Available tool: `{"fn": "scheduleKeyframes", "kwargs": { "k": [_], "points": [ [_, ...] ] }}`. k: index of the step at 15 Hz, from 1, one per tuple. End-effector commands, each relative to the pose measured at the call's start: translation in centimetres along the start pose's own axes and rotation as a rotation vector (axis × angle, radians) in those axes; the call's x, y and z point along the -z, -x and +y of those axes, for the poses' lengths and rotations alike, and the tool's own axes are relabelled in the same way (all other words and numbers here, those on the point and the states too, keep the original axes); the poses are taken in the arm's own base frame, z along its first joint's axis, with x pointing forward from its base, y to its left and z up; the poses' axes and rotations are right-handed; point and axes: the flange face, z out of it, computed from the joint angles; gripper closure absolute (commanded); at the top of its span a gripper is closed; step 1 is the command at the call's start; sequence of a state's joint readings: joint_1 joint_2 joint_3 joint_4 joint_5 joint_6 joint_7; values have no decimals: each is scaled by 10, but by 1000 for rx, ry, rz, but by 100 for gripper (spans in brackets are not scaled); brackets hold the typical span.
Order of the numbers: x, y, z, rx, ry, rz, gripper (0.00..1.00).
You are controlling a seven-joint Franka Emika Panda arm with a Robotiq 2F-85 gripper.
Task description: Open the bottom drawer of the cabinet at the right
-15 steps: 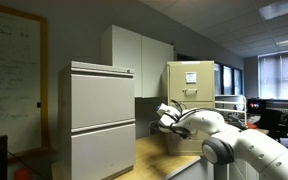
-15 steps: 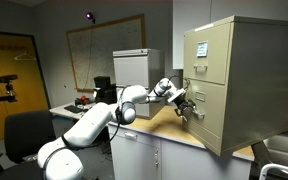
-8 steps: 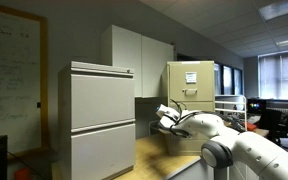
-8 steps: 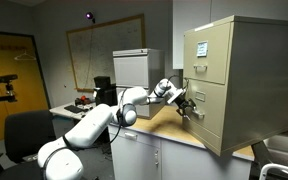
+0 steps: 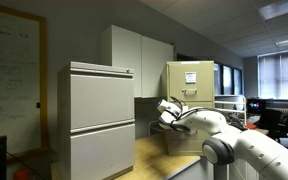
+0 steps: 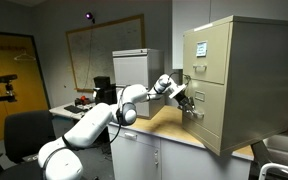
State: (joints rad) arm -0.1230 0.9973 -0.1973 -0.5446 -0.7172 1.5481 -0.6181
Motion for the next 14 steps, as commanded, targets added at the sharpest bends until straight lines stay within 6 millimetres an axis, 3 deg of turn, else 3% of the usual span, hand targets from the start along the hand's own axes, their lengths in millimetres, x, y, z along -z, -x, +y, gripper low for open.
{"fn": "scheduleKeyframes", "kwargs": {
  "k": [1,4,10,11,12,14],
  "points": [
    [44,8,-11,119,-101,83,98],
    [82,19,-22,195,-162,119,100],
    [146,23,-83,350,-342,151,99],
    [156,24,-82,312,-271,126,90],
    [165,26,-78,291,-210,122,71],
    [180,32,-66,227,-96,121,59]
  ]
}}
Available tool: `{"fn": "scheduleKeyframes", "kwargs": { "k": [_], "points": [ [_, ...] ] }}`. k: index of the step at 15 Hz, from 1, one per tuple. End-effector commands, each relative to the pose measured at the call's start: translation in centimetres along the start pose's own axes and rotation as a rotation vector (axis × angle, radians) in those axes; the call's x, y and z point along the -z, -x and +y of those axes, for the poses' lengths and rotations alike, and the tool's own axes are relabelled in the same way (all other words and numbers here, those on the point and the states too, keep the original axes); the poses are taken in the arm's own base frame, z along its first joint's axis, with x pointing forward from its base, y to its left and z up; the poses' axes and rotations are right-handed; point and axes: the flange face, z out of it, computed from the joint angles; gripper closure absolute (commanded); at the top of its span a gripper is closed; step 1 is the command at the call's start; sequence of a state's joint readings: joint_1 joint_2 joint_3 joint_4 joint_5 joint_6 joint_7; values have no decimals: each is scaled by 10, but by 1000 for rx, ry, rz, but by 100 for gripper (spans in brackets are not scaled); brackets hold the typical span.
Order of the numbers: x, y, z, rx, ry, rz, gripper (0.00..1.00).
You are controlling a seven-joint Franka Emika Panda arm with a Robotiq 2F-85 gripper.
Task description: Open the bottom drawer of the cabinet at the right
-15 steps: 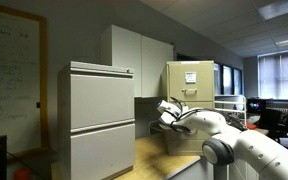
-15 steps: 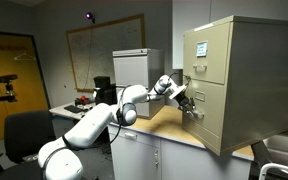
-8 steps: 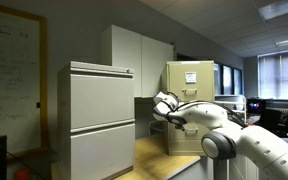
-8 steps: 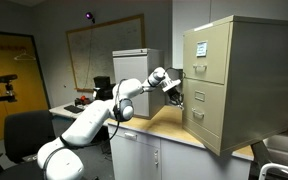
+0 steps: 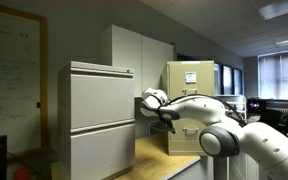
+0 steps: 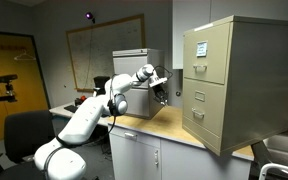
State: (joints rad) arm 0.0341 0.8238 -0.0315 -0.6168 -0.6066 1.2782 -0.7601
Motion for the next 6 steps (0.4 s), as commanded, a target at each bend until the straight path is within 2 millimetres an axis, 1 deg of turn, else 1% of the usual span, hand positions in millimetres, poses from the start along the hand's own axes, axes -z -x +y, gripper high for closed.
{"fn": "scheduleKeyframes", "kwargs": {
  "k": [1,2,3,5,6],
  "points": [
    [31,22,8,-97,166,-26,52],
    [35,29,12,-143,199,-32,43],
    [37,39,11,-175,185,-38,36],
    [34,56,2,-199,104,-57,21],
    [32,35,11,-168,148,-41,39]
  ]
}}
